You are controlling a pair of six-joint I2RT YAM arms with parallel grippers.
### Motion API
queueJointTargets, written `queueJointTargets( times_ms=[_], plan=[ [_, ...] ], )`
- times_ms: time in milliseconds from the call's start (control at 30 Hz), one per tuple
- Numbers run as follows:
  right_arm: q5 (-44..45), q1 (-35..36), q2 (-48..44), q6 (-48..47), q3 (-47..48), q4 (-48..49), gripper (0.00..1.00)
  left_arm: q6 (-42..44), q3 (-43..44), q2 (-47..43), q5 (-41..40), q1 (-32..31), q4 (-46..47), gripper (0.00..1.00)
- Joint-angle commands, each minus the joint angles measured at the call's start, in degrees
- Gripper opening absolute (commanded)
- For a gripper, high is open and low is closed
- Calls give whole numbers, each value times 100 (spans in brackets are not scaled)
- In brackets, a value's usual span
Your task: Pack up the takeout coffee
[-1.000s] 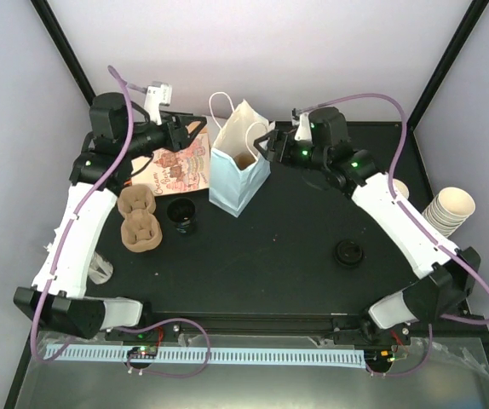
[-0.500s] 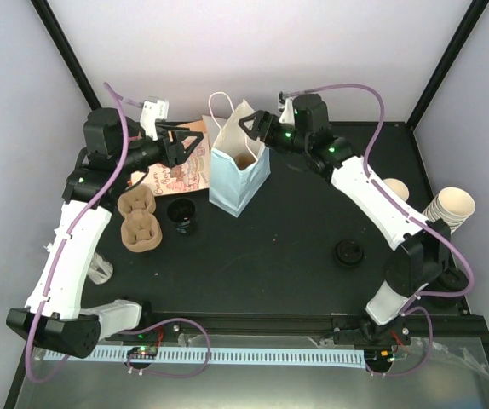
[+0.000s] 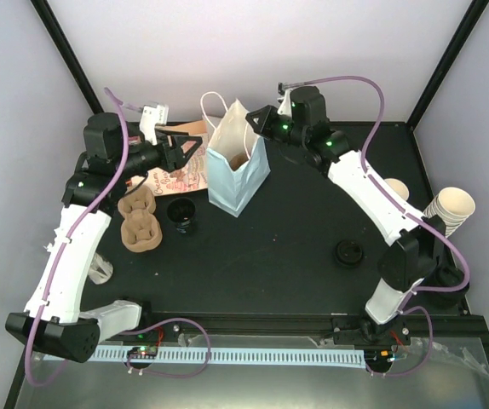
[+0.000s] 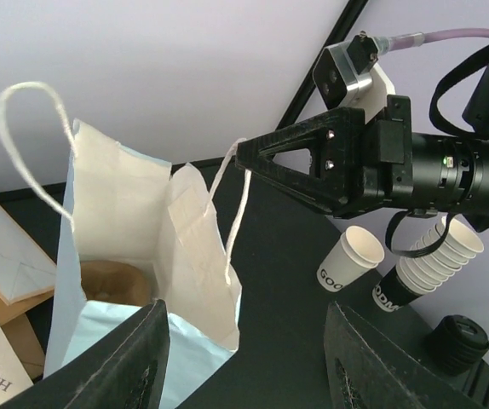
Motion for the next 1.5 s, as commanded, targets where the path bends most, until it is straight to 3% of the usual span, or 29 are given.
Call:
queueJointTargets(
  times_ms=[0, 500, 733, 1067, 1167, 1267, 1333, 1467],
  plan=[
    [370, 18, -338, -160, 29, -217, 5, 59, -77, -114, 21, 76, 33, 52],
    [678, -201, -1393, -502, -1142, -243, 1, 0, -235, -247, 7, 86, 68, 52],
    [706, -312, -1628, -531, -1241, -436, 7, -14, -266, -270, 68, 85, 65, 52],
    [727, -429, -1957, -609, -1561, -612, 25, 59, -475, -396, -12, 88, 6, 53],
    [726, -440, -2022, -642, -1638, -694, 42, 99, -520, -451, -58, 79, -43, 53],
    [712, -456, -2079, -658, -1721, -743, 53, 123, -570, -484, -83, 86, -77, 54],
    [679, -480, -2098, -681, -1734, -815, 55, 135, -609, -514, -90, 82, -105, 55],
    [636, -492, -2135, -761, -1752, -1032, 73, 222, -652, -575, -227, 83, -251, 62]
  ],
)
